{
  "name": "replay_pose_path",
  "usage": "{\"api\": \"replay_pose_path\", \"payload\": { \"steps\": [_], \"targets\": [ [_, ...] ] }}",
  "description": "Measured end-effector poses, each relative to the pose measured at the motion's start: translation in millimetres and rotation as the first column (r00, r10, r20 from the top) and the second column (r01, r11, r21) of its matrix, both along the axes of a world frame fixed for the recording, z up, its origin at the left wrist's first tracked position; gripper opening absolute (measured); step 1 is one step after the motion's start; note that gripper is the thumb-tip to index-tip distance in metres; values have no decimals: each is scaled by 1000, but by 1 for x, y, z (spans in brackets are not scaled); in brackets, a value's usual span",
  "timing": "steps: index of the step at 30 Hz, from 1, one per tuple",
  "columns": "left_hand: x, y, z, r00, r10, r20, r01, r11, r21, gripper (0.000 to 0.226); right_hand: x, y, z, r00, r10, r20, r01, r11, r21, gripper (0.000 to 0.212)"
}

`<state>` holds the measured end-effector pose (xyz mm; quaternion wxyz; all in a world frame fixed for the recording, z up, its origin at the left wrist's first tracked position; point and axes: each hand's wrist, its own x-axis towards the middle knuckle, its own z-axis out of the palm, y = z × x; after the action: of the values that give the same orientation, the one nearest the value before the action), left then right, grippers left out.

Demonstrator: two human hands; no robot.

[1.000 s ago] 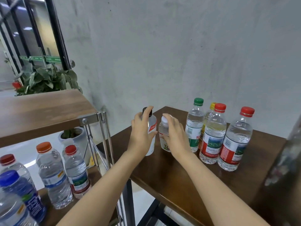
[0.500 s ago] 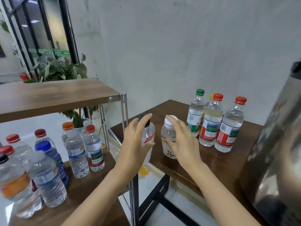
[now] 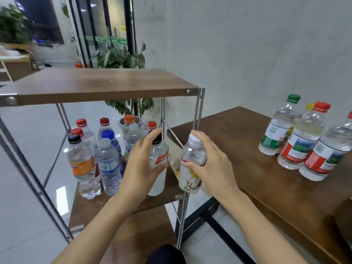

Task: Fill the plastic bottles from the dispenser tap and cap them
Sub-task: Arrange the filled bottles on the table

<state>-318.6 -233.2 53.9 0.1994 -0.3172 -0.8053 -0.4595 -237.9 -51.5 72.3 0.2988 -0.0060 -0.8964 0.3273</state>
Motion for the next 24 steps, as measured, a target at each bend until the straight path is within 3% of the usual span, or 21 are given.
{"api": "replay_pose_path", "payload": {
  "steps": [10, 15, 17, 18, 20, 21, 23, 24],
  "targets": [
    [-56, -14, -59, 980, 117, 163, -106, 992, -75, 92, -91, -29, -62, 943, 231, 240, -180, 959, -219, 77],
    [-74, -16, -71, 969, 123, 213, -115, 992, -50, 90, -126, -28, -85, 887, 357, 294, -258, 910, -326, 88],
    [-79, -18, -73, 972, 98, 212, -94, 995, -28, 89, -135, -26, -91, 869, 402, 288, -288, 885, -365, 77],
    [-81, -20, -73, 974, 81, 210, -78, 997, -23, 90, -138, -25, -95, 864, 430, 262, -319, 870, -376, 61],
    [-83, -22, -75, 977, 58, 204, -55, 998, -20, 93, -139, -24, -96, 870, 437, 229, -370, 885, -282, 32],
    [-84, -23, -74, 978, 53, 202, -51, 999, -19, 94, -139, -22, -97, 856, 464, 226, -407, 876, -258, 31],
    [-83, -22, -74, 979, 72, 191, -63, 997, -54, 94, -140, -19, -101, 880, 413, 234, -383, 909, -165, 46],
    [-83, -20, -73, 978, 111, 179, -94, 991, -97, 93, -139, -20, -100, 885, 385, 263, -374, 923, -92, 63]
  ]
}}
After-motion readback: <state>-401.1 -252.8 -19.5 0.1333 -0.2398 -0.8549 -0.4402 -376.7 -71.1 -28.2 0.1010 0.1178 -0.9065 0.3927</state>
